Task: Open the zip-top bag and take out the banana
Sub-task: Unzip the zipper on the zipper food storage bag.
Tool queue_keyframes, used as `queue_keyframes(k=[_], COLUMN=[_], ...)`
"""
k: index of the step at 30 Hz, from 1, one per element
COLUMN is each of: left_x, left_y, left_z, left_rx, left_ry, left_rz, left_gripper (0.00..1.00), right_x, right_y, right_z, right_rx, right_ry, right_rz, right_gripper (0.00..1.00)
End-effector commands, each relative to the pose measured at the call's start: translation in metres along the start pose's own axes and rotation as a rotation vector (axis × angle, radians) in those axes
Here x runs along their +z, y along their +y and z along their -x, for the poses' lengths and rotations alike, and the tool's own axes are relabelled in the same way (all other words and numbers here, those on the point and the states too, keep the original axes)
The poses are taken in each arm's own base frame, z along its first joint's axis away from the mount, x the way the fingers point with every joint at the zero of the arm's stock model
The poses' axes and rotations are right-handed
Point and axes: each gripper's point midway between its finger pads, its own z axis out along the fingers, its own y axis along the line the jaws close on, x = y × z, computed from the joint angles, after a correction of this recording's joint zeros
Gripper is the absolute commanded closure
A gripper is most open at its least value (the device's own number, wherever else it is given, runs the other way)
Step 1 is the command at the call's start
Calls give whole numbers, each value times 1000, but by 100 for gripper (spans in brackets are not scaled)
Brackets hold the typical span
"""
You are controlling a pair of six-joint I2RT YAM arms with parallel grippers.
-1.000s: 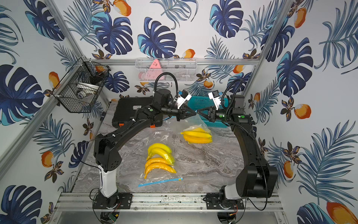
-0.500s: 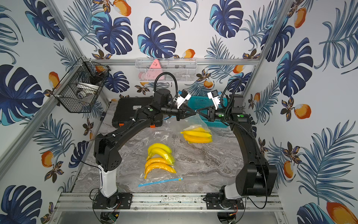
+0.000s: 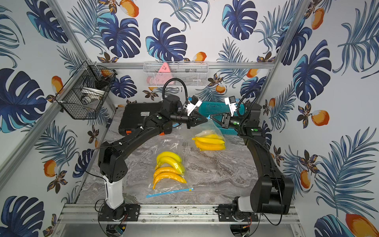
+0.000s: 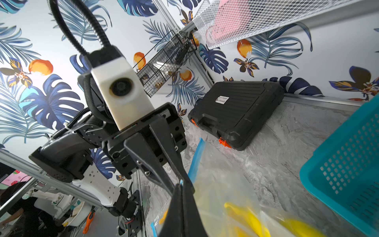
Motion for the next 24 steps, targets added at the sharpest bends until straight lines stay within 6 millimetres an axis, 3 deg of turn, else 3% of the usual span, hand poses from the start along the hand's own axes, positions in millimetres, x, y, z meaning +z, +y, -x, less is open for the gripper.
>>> queue_keyframes(k=[1,7,12,16,20,24], left_x=[-5,-14,-32,-52,-67,-77], left_y=[3,11,20,27,24,22], left_z=[-6,-24,-60,-88,-106,-117], left_rx=[-18,-31,-57,-73,-97,-104], left_ry=[17,68,165,239,278,303], left_rz=[11,34,93,155,178,204], left_gripper=[100,100,100,100,100,100], right_x=[-9,-26,-59,-72,-78,-77], right_y=[14,4,-15,-30,-36,-44], right_z=[31,38,55,61,68,62], right_rx=[-89,-82,-70,-56,-43,-7], right_ry=[-93,-128,-205,-242,-280,-299], right_rz=[20,-20,-86,-116,-108,-86], right_gripper=[100,100,100,100,100,100])
